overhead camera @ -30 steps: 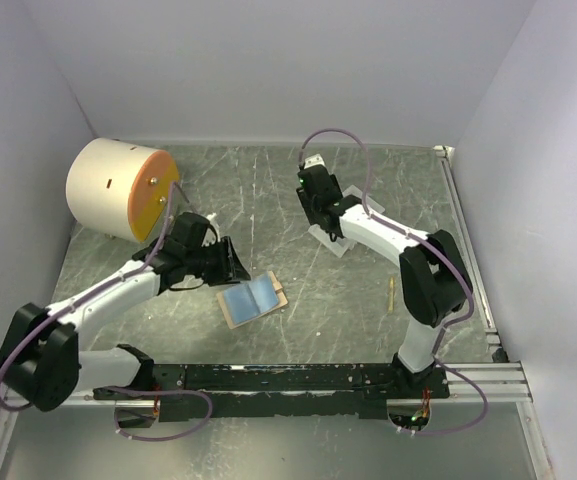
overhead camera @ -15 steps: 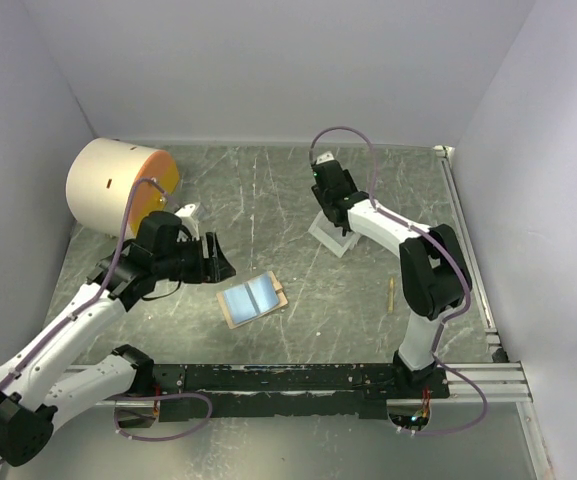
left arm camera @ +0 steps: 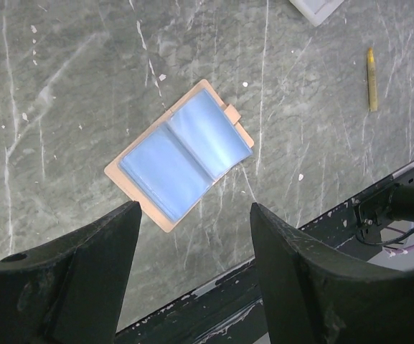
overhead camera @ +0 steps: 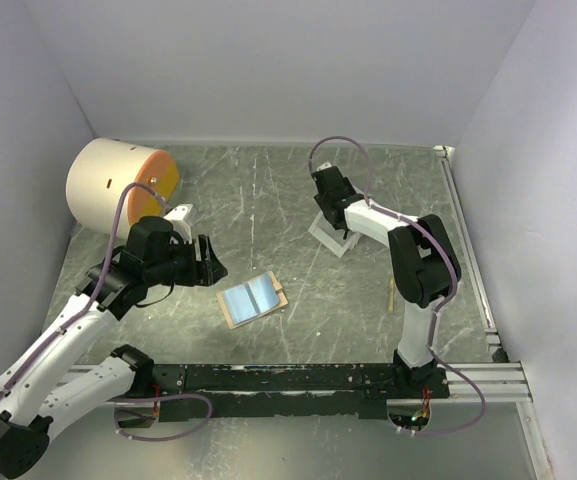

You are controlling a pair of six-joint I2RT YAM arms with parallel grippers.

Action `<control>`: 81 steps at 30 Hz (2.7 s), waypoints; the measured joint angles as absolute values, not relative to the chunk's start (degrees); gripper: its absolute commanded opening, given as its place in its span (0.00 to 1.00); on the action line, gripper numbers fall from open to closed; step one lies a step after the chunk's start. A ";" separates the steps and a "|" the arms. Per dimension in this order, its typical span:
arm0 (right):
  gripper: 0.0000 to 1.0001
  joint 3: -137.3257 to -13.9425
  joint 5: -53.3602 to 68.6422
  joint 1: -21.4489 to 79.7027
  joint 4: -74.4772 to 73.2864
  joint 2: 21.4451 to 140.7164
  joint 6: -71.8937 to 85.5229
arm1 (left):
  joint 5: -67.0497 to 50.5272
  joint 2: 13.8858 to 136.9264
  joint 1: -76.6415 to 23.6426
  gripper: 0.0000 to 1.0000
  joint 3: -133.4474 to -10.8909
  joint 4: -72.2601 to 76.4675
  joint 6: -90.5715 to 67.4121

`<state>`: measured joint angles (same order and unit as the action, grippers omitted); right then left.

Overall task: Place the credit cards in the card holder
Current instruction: Pick up the credit card from the storage box.

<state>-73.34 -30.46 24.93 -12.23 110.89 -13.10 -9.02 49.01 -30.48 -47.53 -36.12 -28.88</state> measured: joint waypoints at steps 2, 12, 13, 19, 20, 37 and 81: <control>0.51 -73.36 -30.63 24.80 -12.10 110.89 -13.54 | -8.60 48.47 -30.48 0.73 -47.42 -36.12 -28.88; 0.47 -73.36 -31.14 24.29 -10.81 112.03 -15.29 | -7.73 47.66 -30.48 0.73 -47.40 -36.12 -28.88; 0.47 -73.36 -31.29 24.27 -10.68 112.18 -15.42 | -7.70 47.59 -30.48 0.73 -47.40 -36.12 -28.88; 0.45 -73.41 -33.36 24.27 -10.57 112.77 -15.70 | -7.70 47.09 -30.48 0.73 -47.37 -36.10 -28.88; 0.45 -73.41 -33.67 24.29 -10.57 112.77 -15.70 | -7.70 47.09 -30.48 0.73 -47.35 -36.10 -28.88; 0.34 -73.41 -35.48 24.29 -9.67 112.75 -15.64 | -7.64 46.83 -30.48 0.73 -47.07 -36.07 -28.91; 0.00 -75.00 -29.41 24.25 -14.48 106.78 -11.09 | -7.60 46.87 -30.48 0.70 -47.05 -36.07 -28.91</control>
